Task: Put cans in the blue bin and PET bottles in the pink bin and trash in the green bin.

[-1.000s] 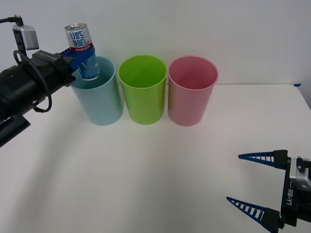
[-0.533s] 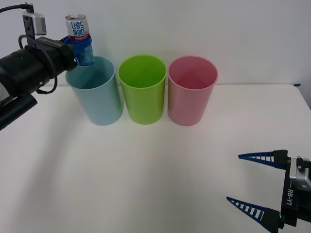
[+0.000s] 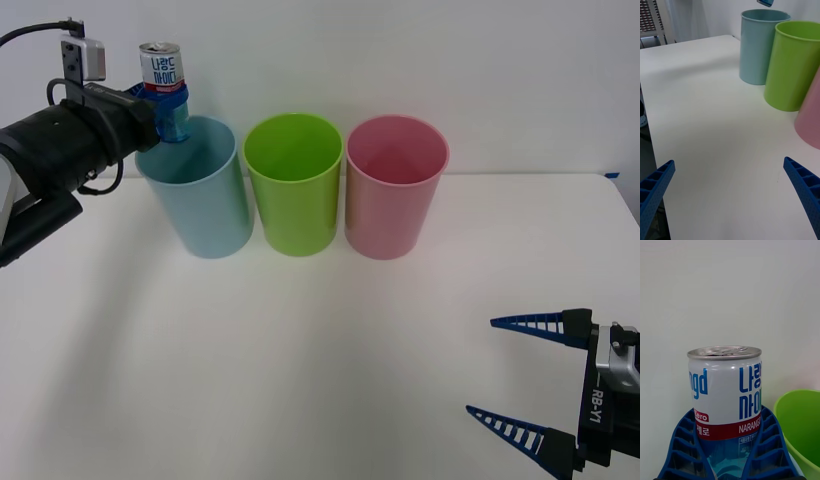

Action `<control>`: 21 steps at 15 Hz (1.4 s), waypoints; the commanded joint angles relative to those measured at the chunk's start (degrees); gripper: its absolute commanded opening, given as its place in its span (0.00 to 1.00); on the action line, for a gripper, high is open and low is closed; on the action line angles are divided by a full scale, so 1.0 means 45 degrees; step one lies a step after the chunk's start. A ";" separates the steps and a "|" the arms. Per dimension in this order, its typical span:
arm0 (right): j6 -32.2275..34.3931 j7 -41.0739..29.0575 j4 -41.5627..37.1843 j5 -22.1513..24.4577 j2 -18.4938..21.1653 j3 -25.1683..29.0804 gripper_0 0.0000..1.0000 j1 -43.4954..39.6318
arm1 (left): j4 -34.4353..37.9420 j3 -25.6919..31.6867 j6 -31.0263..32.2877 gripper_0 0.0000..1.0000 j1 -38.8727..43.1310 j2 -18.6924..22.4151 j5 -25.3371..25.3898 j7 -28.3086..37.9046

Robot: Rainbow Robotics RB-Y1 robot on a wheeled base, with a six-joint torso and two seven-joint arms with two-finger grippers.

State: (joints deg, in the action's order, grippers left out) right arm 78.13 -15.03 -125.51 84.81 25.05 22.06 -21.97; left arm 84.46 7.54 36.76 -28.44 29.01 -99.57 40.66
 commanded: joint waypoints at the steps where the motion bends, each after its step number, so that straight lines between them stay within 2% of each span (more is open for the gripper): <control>1: 0.0000 0.0000 0.0000 0.0000 0.0000 0.0000 1.00 0.0000 | 0.0001 -0.0035 -0.0005 0.04 0.0011 -0.0001 -0.0099 0.0105; 10: 0.0000 0.0000 0.0000 0.0000 0.0000 0.0000 1.00 0.0000 | -0.0175 -0.0054 0.0073 0.05 -0.0009 -0.0020 -0.0333 0.0515; 11: 0.0000 0.0000 0.0000 0.0000 0.0000 0.0000 1.00 0.0000 | -0.0175 -0.0054 0.0053 0.17 -0.0009 -0.0020 -0.0353 0.0593; 12: 0.0000 0.0000 0.0000 0.0000 0.0000 0.0000 1.00 0.0000 | -0.0175 -0.0054 0.0034 0.20 -0.0048 -0.0020 -0.0450 0.0613; 13: 0.0000 0.0000 0.0000 0.0000 0.0000 0.0000 1.00 0.0000 | -0.0175 -0.0054 0.0014 0.51 -0.0067 -0.0020 -0.0489 0.0652; 14: 0.0000 0.0000 0.0000 0.0000 0.0000 0.0000 1.00 0.0000 | -0.0175 -0.0054 -0.0005 0.97 -0.0067 -0.0020 -0.0489 0.0711; 15: 0.0000 0.0000 0.0000 0.0000 0.0000 0.0000 1.00 0.0000 | -0.0175 -0.0054 -0.0005 1.00 -0.0067 -0.0020 -0.0489 0.0750; 21: 0.0000 0.0000 0.0000 0.0000 0.0000 0.0000 1.00 0.0000 | -0.0175 -0.0054 -0.0025 1.00 -0.0126 -0.0040 -0.0411 0.0867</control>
State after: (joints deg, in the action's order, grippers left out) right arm 78.13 -15.03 -125.51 84.81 25.05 22.06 -21.97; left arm 83.67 7.29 36.66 -29.00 28.83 -101.47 44.54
